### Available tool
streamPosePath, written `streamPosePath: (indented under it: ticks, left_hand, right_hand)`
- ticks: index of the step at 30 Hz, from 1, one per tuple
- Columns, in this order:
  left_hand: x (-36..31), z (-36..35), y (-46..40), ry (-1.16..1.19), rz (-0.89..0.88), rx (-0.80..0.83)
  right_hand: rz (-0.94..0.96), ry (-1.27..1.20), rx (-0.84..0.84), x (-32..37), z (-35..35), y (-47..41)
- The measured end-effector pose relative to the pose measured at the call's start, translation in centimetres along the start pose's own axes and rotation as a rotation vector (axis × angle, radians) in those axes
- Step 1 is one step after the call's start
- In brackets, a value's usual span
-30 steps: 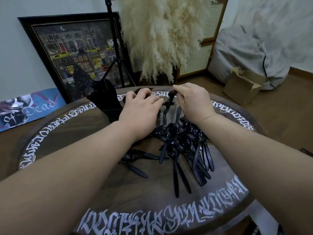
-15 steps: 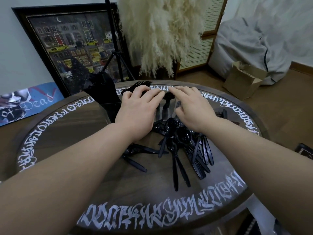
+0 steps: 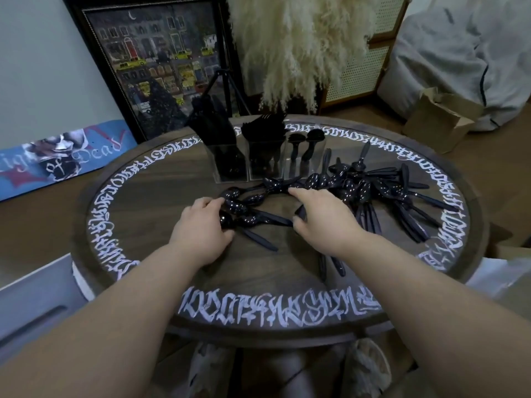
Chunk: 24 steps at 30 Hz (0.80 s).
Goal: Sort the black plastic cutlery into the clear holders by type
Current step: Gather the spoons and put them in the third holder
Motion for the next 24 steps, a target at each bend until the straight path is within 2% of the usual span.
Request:
streamPosePath:
  ticks: [6,10,16,20,21,24]
  left_hand:
    - [0.9,0.3,-1.0,0.048,0.004,0.016]
    - [1.4,0.4,-1.0,0.103,-0.028,0.012]
    - [2.2,0.6,-1.3,0.228,0.024,0.017]
    - [2.9,0.9,-1.3,0.221,0.044,0.025]
    - [3.1,0.9,-1.2,0.207,0.041,0.021]
    - [3.3,0.9,-0.9,0.22,0.027,0.017]
  right_hand:
    - [-0.052,0.099,0.081,1.2,-2.3,-2.0]
    - [-0.009,0.215,0.132,1.5,-3.5,-2.5]
    - [-0.031,0.144,0.146,1.4,-3.5,-2.7]
    - [-0.072,0.106,0.229,1.6,-3.1,-2.6]
    - [-0.077,0.072,0.217,1.8,-3.0,-2.6]
    - [-0.002,0.106,0.032,2.0,-2.9,-3.2]
Point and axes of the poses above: each hand's wrist, its own y-axis away from the middle knuckle, its own z-axis out of the back of the hand, x = y × z, the point moved 1 cm from there along -y, towards the middle knuckle, and after that the axes turned 11 degrees about -y, right-handed, at the moved point
